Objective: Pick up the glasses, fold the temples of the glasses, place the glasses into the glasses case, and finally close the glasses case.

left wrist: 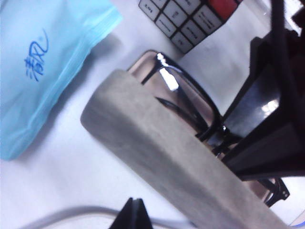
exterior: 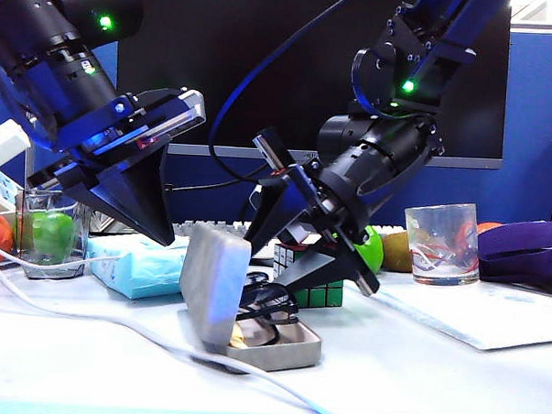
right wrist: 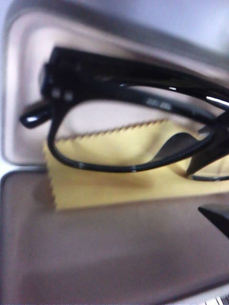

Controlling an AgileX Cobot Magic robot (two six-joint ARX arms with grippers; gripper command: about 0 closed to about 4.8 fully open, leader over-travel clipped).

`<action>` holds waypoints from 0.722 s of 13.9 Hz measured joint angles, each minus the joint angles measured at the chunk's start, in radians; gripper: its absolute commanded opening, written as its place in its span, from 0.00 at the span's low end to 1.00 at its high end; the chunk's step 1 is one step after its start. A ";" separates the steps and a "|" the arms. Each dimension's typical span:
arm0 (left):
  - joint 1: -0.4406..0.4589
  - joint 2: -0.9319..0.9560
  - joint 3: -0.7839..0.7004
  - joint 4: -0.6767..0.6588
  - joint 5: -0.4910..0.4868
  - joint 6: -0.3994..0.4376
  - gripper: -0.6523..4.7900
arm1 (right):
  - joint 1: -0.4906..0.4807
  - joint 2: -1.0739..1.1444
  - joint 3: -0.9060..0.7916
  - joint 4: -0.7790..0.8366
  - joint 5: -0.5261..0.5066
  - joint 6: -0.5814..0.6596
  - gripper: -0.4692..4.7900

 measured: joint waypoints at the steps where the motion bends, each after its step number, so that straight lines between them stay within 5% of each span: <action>1: 0.000 0.000 0.000 0.000 0.000 0.000 0.12 | 0.001 -0.003 0.000 -0.002 0.018 -0.001 0.52; 10: 0.000 0.000 0.000 -0.001 -0.002 0.000 0.12 | 0.000 -0.066 -0.003 -0.035 0.157 -0.013 0.51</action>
